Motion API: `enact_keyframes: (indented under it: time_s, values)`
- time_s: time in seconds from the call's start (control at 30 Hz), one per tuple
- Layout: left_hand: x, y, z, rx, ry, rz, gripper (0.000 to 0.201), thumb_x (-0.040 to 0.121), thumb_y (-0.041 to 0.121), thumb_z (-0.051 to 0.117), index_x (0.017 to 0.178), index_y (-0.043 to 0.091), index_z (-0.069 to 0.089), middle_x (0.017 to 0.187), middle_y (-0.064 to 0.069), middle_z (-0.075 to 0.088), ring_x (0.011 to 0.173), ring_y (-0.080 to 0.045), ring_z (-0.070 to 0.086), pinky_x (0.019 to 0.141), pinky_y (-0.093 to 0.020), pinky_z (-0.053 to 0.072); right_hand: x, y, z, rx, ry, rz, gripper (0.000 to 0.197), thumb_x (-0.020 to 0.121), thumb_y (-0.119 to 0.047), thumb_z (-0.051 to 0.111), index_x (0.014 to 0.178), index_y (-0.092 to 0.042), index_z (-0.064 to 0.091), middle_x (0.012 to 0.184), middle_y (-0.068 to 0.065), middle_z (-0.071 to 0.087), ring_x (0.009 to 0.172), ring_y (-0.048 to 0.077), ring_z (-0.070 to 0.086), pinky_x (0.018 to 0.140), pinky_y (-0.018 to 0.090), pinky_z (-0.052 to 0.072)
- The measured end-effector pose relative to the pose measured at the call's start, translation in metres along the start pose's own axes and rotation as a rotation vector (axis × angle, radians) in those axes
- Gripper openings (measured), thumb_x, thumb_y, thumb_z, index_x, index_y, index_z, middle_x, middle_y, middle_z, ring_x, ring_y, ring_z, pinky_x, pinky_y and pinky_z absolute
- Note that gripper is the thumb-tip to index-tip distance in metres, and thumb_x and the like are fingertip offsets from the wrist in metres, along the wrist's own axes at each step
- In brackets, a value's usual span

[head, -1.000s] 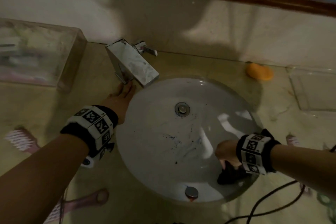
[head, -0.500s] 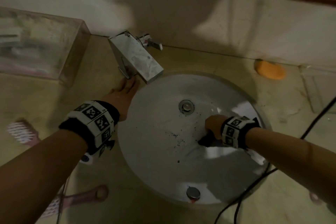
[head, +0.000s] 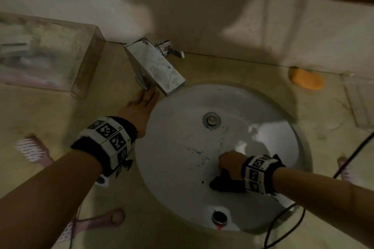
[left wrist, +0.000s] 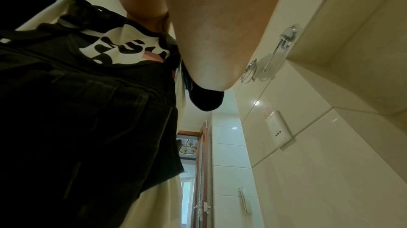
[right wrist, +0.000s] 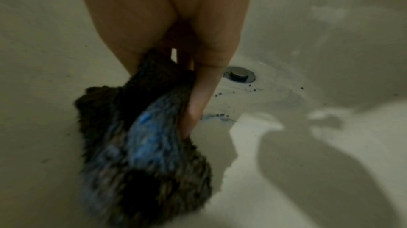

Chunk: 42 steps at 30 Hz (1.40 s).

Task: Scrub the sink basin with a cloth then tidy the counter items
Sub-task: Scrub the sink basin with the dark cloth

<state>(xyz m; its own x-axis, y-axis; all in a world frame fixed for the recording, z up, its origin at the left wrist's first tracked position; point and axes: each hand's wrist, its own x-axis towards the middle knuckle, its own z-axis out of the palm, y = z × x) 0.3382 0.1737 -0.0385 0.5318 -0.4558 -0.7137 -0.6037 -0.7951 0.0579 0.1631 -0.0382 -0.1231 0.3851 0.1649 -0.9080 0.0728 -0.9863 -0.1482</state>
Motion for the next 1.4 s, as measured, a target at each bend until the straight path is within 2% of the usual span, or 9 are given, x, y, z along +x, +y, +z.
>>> enact_keyframes:
  time_s: [0.17, 0.37, 0.47, 0.77, 0.9, 1.03, 1.17, 1.3, 1.4]
  values:
    - [-0.001, -0.002, -0.002, -0.007, -0.016, 0.025, 0.101, 0.086, 0.008, 0.058, 0.148, 0.011, -0.023, 0.157, -0.005, -0.028, 0.148, -0.024, -0.019, 0.123, -0.042, 0.012, 0.003, 0.004, -0.022, -0.020, 0.204, 0.060, 0.033, 0.098, -0.021, 0.048, 0.122, 0.000, 0.054, 0.131, 0.017, 0.050, 0.117, 0.034, 0.052, 0.097, 0.036, 0.044]
    - [-0.001, -0.006, -0.005, 0.060, -0.069, 0.042, 0.116, 0.080, 0.015, 0.069, 0.146, 0.009, -0.026, 0.155, -0.007, -0.031, 0.147, -0.026, -0.021, 0.123, -0.044, 0.011, -0.018, -0.013, -0.015, 0.154, -0.057, -0.124, 0.032, 0.088, -0.013, 0.063, 0.118, -0.003, 0.063, 0.125, 0.014, 0.061, 0.115, 0.031, 0.056, 0.100, 0.034, 0.045]
    - [-0.001, -0.009, -0.002, 0.126, -0.083, 0.055, 0.125, 0.076, 0.019, 0.074, 0.145, 0.008, -0.029, 0.154, -0.009, -0.033, 0.146, -0.028, -0.022, 0.123, -0.040, 0.009, -0.018, -0.037, 0.004, 0.144, -0.005, -0.160, 0.032, 0.092, -0.019, 0.055, 0.120, -0.006, 0.061, 0.128, 0.014, 0.057, 0.117, 0.032, 0.054, 0.103, 0.037, 0.045]
    - [-0.016, -0.012, 0.007, 0.223, -0.101, 0.113, 0.137, 0.068, 0.048, 0.077, 0.141, 0.017, -0.035, 0.152, -0.007, -0.038, 0.144, -0.027, -0.028, 0.123, -0.040, 0.001, 0.020, -0.031, -0.027, 0.179, 0.318, 0.089, 0.029, 0.097, -0.018, 0.045, 0.117, -0.001, 0.058, 0.136, 0.021, 0.039, 0.105, 0.038, 0.057, 0.085, 0.038, 0.049]
    - [-0.019, -0.016, 0.006, 0.249, -0.137, 0.136, 0.136, 0.066, 0.046, 0.079, 0.145, 0.023, -0.029, 0.150, -0.006, -0.042, 0.144, -0.027, -0.030, 0.123, -0.041, 0.000, 0.024, -0.024, -0.041, 0.254, 0.372, 0.142, 0.031, 0.097, -0.020, 0.047, 0.118, 0.001, 0.056, 0.135, 0.021, 0.043, 0.111, 0.036, 0.055, 0.092, 0.038, 0.048]
    - [-0.018, -0.017, 0.007, 0.285, -0.117, 0.138, 0.137, 0.064, 0.038, 0.083, 0.147, 0.025, -0.026, 0.149, -0.007, -0.043, 0.144, -0.028, -0.030, 0.124, -0.041, 0.001, 0.008, -0.049, -0.042, 0.291, 0.246, -0.107, 0.031, 0.094, -0.017, 0.052, 0.120, 0.000, 0.059, 0.117, 0.021, 0.053, 0.116, 0.035, 0.053, 0.097, 0.037, 0.043]
    - [-0.016, -0.018, 0.009, 0.292, -0.111, 0.141, 0.139, 0.063, 0.037, 0.084, 0.147, 0.025, -0.026, 0.148, -0.008, -0.044, 0.143, -0.029, -0.031, 0.122, -0.042, -0.002, 0.010, -0.083, -0.026, 0.251, 0.121, -0.272, 0.029, 0.094, -0.015, 0.051, 0.115, 0.003, 0.061, 0.089, 0.010, 0.048, 0.091, 0.031, 0.051, 0.080, 0.034, 0.040]
    - [-0.014, -0.020, 0.012, 0.263, -0.085, 0.141, 0.138, 0.062, 0.037, 0.085, 0.148, 0.026, -0.023, 0.142, -0.003, -0.049, 0.142, -0.027, -0.032, 0.122, -0.040, -0.002, 0.022, -0.067, -0.032, 0.264, 0.248, -0.085, 0.034, 0.098, -0.022, 0.043, 0.119, 0.000, 0.057, 0.125, 0.022, 0.046, 0.108, 0.037, 0.053, 0.090, 0.039, 0.045]
    - [-0.014, -0.020, 0.012, 0.259, -0.076, 0.141, 0.139, 0.062, 0.037, 0.085, 0.147, 0.025, -0.024, 0.134, 0.001, -0.052, 0.142, -0.027, -0.032, 0.122, -0.039, -0.003, 0.033, -0.049, -0.043, 0.290, 0.378, 0.043, 0.030, 0.096, -0.016, 0.047, 0.122, -0.002, 0.054, 0.133, 0.021, 0.041, 0.112, 0.038, 0.053, 0.093, 0.041, 0.047]
